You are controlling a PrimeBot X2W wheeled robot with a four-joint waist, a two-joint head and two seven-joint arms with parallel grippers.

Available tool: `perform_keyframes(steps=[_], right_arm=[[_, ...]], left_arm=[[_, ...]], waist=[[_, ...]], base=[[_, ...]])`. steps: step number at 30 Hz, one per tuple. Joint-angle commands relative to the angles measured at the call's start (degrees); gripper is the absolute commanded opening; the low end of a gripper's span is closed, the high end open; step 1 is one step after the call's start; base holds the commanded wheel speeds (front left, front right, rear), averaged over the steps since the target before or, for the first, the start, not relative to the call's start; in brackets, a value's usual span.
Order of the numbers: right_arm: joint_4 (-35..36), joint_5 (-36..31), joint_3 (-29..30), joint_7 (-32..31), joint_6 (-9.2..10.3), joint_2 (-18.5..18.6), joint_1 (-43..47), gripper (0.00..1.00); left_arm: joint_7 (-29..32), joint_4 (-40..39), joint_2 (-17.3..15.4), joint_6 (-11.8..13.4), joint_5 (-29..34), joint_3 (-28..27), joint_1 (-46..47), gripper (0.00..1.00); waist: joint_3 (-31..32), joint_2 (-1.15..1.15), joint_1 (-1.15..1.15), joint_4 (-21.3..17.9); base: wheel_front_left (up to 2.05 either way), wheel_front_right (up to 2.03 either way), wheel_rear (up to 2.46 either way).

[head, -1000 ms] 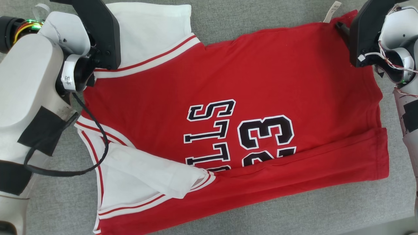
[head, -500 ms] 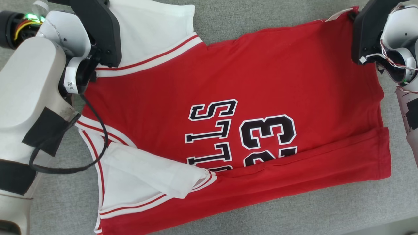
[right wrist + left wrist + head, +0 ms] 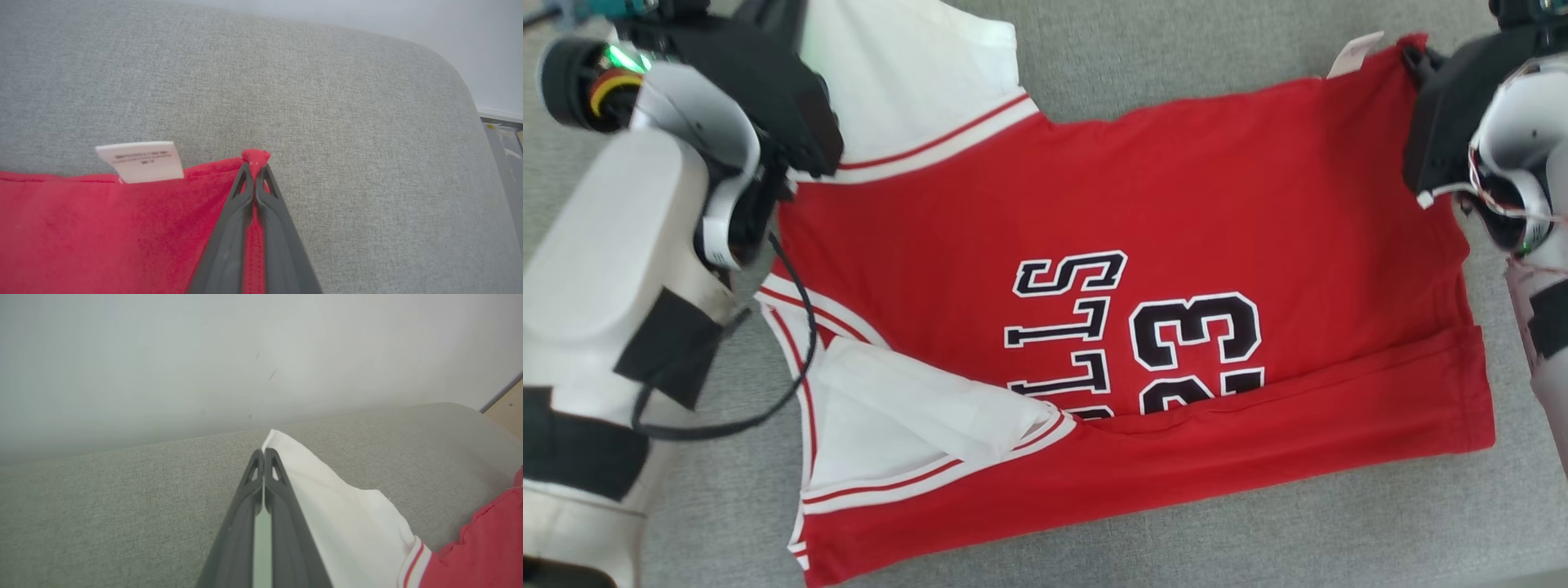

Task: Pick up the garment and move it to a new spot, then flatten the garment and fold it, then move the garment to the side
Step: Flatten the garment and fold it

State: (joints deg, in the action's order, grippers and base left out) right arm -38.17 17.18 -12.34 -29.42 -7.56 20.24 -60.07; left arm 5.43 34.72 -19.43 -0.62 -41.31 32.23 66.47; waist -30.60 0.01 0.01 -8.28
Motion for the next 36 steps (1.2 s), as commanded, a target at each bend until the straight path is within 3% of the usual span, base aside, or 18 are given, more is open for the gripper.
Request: perform_keyframes(steps=[1, 8, 20, 36], right_arm=[[0.0, 0.5, 0.1, 1.0, 0.12, 0.8, 1.7, 0.0], [1.6, 2.2, 1.3, 7.1, 0.12, 2.5, 9.7, 0.0], [2.1, -3.0, 1.3, 18.4, 0.12, 4.9, 22.0, 0.0], [2.4, -4.8, -0.7, 17.7, 0.13, 8.1, 30.3, 0.0]], left_arm=[[-1.5, -0.4, 0.4, -0.6, -0.6, -0.5, -1.8, 0.0], [-7.6, -4.8, 2.4, -2.2, -3.5, -0.9, -11.3, 0.0], [-12.4, -15.2, 1.9, 1.3, -7.0, -1.2, -31.0, 0.0], [-12.9, -26.4, 1.8, 6.6, -10.1, 0.3, -47.9, 0.0]], waist=[[2.4, -0.01, -0.01, 1.3], [8.4, -0.01, -0.01, 3.8], [17.5, -0.01, -0.01, 6.3], [20.3, -0.01, -0.01, 7.7]], base=[[0.0, 0.0, 0.0], [0.0, 0.0, 0.0], [0.0, 0.0, 0.0], [0.0, 0.0, 0.0]])
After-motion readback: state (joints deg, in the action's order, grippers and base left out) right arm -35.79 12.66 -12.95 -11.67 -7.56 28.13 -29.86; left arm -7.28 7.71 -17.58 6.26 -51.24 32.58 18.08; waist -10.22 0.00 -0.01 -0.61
